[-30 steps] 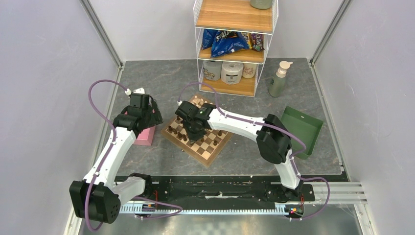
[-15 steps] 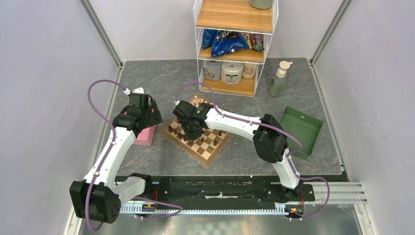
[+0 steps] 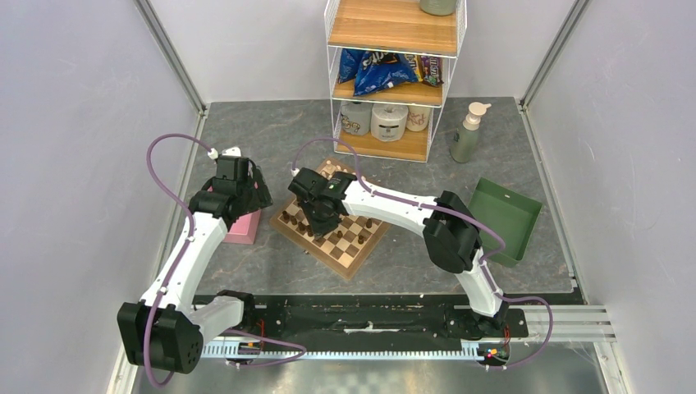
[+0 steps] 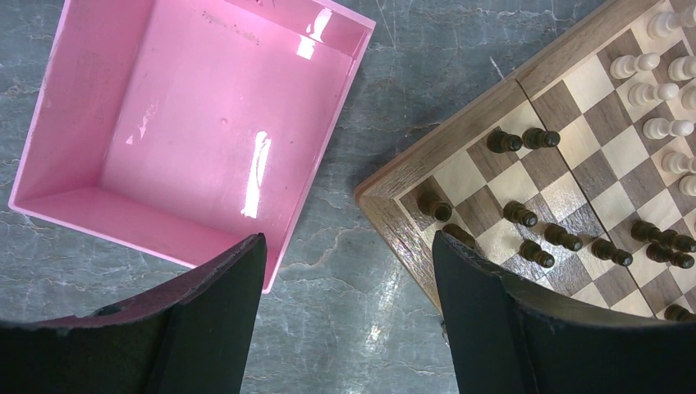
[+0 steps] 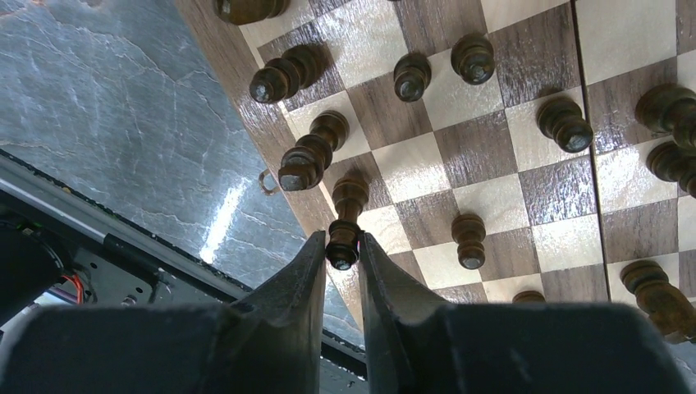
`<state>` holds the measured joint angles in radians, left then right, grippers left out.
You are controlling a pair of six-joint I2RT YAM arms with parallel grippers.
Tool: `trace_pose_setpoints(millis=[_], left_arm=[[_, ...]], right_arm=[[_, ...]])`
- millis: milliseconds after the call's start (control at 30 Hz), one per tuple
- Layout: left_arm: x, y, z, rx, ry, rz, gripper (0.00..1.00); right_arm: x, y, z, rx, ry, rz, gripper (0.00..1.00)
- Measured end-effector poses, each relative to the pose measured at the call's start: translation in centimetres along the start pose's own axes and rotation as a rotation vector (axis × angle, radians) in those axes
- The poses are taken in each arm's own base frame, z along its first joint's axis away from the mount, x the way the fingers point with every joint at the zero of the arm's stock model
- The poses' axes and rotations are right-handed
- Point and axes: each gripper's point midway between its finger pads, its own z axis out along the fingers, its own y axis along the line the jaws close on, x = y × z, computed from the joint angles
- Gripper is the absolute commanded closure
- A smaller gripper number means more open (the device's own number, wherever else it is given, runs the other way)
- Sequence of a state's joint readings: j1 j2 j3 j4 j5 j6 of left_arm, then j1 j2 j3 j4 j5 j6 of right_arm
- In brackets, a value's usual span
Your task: Set up the chess pieces on the board
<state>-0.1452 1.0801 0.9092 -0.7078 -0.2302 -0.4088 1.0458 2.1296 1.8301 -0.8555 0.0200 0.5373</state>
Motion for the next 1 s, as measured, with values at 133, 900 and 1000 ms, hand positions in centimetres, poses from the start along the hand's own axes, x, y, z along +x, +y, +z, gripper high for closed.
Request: trace_pose_setpoints(millis=[133,900,1000], left_arm=[[0.0,0.0,0.0,-0.001,0.001,-0.001,0.19],[0.1,0.1,0.2,-0.004,0.007,-0.003,0.19],[0.1,0.1,0.2,-0.004,0.006,-0.004,0.19]], right_arm=[[-0.3,0.2,-0.1,-0.007,-0.007,-0.003,0.65],[-3.9,-2.6,-9.5,0.008,-0.248,0.046,0.42],[-4.3,-5.3,-9.8,0.037,-0.263,0.114,0.42]])
